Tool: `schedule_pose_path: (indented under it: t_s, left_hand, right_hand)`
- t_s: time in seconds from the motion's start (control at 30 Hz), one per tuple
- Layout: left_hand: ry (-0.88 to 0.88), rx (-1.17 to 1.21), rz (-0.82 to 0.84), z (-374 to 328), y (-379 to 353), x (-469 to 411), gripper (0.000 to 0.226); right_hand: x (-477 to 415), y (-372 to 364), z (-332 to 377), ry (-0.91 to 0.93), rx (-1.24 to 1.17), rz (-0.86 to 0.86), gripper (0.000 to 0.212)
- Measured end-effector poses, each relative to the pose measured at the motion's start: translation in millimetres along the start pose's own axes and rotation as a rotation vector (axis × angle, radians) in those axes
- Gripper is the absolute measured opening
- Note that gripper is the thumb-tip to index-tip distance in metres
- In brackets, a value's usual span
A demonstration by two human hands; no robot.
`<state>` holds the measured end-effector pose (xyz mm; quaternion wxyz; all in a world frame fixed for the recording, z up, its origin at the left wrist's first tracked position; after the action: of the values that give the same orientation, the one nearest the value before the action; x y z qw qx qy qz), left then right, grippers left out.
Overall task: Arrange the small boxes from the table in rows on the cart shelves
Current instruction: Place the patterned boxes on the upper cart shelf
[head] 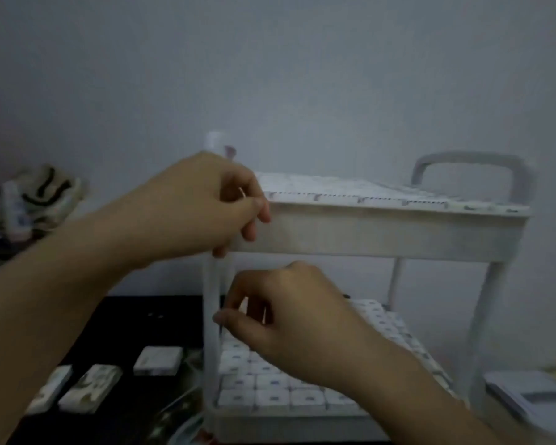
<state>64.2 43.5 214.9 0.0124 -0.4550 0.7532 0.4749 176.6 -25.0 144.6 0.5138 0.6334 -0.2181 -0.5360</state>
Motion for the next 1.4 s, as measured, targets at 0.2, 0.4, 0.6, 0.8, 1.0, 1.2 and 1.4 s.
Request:
schedule_pose_path:
  t_s: [0.2,0.4,0.6,0.8,1.0,1.2,1.4]
  left_hand:
    - [0.348,-0.088,-0.127,151,-2,105,0.027]
    - [0.597,-0.349,-0.289,275,-15,192,0.029]
    - [0.719,-0.342,-0.283,319,-22,219,0.041]
    - [0.86,-0.329,-0.261,334,-5,230,0.035]
    - [0.856,-0.302,-0.165,333,-6,228,0.039]
    - [0.936,-0.381,-0.146,316,-5,232,0.052]
    - [0.98,-0.487,-0.138,302,-14,232,0.047]
  right_hand:
    - [-31,-134,28,0.031,-0.18,0.198,0.021]
    - [-62,-239,34,-0.033,-0.144,0.308,0.049]
    - [-102,-287,41,-0.232,-0.138,0.18,0.047]
    - [-125,-304,37,-0.327,-0.012,0.438,0.064]
    - [-122,-300,34,-0.304,-0.074,0.453,0.062]
    - [-99,-294,30,-0.291,-0.443,0.175,0.043]
    - [-82,-282,29,-0.347,-0.842,0.108,0.033]
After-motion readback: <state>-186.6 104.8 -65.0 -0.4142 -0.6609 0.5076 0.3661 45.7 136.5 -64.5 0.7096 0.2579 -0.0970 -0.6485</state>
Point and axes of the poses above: each hand's wrist, its own x-axis away from the middle knuckle, its own y-axis out of the back of the hand, z = x × y, the point moved 2 cm from there along -x, towards the middle knuckle, and after that the axes turned 7 degrees about y, right-handed, at the moved point
